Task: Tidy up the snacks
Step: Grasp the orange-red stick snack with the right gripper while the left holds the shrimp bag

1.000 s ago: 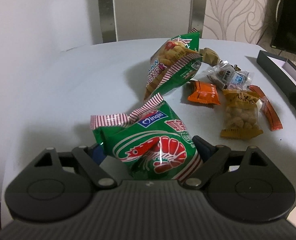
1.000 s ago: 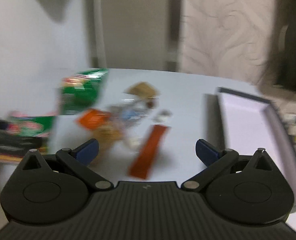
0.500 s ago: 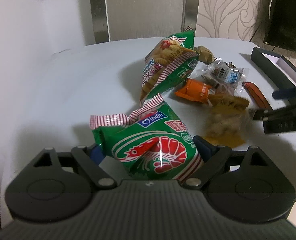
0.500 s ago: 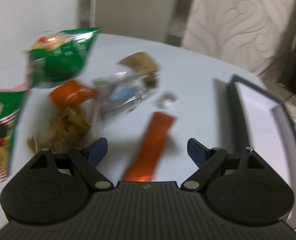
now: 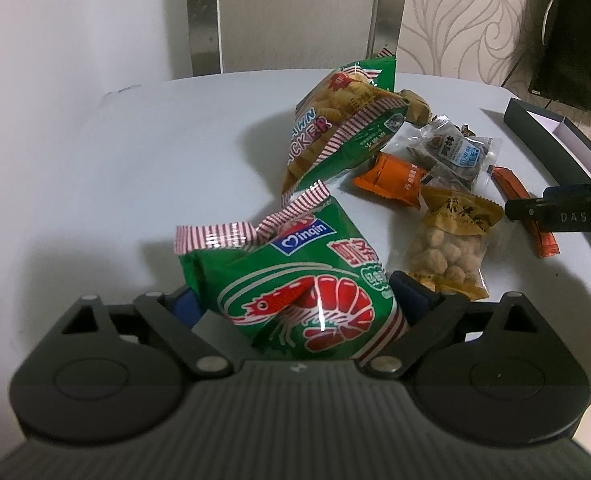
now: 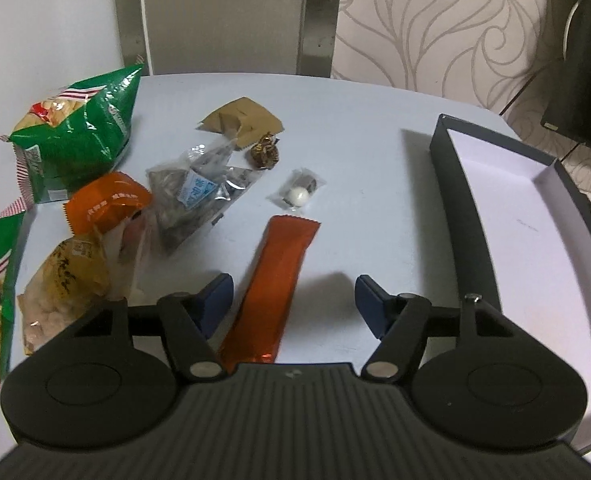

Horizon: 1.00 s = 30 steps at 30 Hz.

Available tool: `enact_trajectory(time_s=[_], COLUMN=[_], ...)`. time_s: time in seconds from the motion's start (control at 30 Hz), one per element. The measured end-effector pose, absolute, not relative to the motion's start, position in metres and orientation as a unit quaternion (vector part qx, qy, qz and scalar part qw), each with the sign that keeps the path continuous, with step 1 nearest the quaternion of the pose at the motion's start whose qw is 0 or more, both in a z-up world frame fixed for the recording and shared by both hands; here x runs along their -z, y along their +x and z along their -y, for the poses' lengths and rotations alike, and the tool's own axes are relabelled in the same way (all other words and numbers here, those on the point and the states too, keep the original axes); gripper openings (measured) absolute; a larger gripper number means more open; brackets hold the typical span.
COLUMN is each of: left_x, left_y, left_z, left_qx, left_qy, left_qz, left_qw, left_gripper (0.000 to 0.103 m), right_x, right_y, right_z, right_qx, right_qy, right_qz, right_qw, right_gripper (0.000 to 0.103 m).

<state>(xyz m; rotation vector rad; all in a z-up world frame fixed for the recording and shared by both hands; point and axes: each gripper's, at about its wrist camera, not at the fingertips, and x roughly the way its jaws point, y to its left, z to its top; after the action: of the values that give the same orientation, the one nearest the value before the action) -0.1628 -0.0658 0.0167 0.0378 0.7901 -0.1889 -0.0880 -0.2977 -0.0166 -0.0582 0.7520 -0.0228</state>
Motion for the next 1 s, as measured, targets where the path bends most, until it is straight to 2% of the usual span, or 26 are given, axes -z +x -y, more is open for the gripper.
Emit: enact_trajectory(time_s=[0.27,0.33,0.37,0.4,0.43,0.5,0.57,1.0], left_x=[-0.014,-0.014,-0.014,-0.013,-0.013,-0.013,-0.012,-0.006], left_y=[-0.164,-0.165,-0.165,-0.166,-0.167,-0.168,-0.17,-0.17], left_z=[0.067,0.067,0.068,0.068,0.068,0.068,0.068,0.07], left_qx=[0.086,0.086,0.086,0.087,0.088,0.091,0.095,0.112], left_qy=[0.017,0.017,0.018,0.019,0.02,0.023,0.027,0.039], left_qz=[-0.389,-0.39,-0.39,-0.391,-0.391,-0.393,-0.394,-0.395], left_qw=[0.917,0.917,0.916,0.916,0.916,0.915,0.914,0.911], left_gripper=[0.1,0.1,0.1,0.1,0.1,0.1,0.1,0.102], right_x=[0.019,0.018,0.017,0.017,0.016,0.016,0.015,0.015], right_y=[-0.09,-0.092,-0.093,-0.094,-0.095,-0.099,-0.103,-0.145], right_z=[0.297,0.3,0.3,0.301,0.302,0.304,0.304,0.299], right_qx=[-0.012,-0.02,-0.026,-0.029,-0.032,-0.04,-0.048,-0.068], right_qy=[-0.011,-0.012,-0.014,-0.015,-0.015,-0.019,-0.021,-0.031], right_qz=[-0.368,-0.365,-0.362,-0.362,-0.362,-0.361,-0.361,-0.372], right_qw=[0.93,0.931,0.932,0.932,0.932,0.932,0.931,0.925], right_gripper=[0.074,0.065,0.052,0.047,0.044,0.031,0.027,0.025])
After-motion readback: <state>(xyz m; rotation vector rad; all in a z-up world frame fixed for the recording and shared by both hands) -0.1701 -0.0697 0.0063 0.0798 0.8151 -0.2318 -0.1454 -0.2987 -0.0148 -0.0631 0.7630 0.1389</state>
